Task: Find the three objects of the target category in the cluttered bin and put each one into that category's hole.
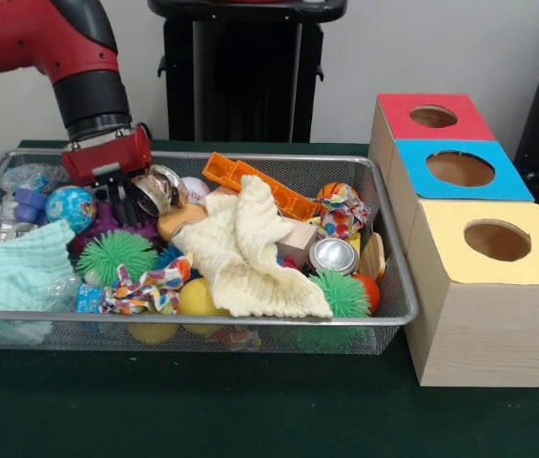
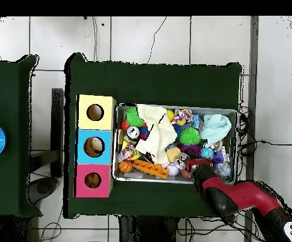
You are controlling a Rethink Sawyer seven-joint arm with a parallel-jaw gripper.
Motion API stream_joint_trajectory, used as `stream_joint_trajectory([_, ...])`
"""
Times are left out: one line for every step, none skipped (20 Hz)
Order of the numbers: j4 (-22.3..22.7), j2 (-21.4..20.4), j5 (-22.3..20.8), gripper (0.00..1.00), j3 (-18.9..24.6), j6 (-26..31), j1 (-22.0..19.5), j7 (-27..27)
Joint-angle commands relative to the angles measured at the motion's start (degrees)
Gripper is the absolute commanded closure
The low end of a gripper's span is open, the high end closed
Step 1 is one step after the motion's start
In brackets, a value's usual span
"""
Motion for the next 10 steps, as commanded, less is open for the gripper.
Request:
stream_joint_trajectory([-11.24,4.11,-2.36,1.00,1.14,6.54,0.58,-12.85])
stream_joint_trajectory([-11.44,4.92,-2.02,1.00,1.62,7.01,0.10,-13.89])
stream_joint_trajectory([-11.57,5.10,-2.05,1.00,1.57,6.98,0.15,-13.84])
stream_joint_trajectory([-11.70,5.03,-2.53,1.00,1.27,6.40,0.58,-13.06])
stream_joint_trajectory([-11.68,5.02,-2.54,1.00,1.14,6.26,0.69,-12.70])
stream_joint_trajectory([-11.51,4.28,-3.00,1.00,0.49,5.49,1.45,-11.24])
stream_joint_trajectory([-11.33,3.54,-3.45,1.00,-0.17,4.72,2.22,-9.78])
stream_joint_trajectory([-11.00,2.79,-3.40,1.00,-0.62,4.24,2.86,-8.46])
stream_joint_trajectory([-10.83,2.16,-3.35,1.00,-1.05,4.02,3.45,-7.59])
stream_joint_trajectory([-10.30,1.76,-2.62,1.00,-0.94,4.08,3.54,-6.90])
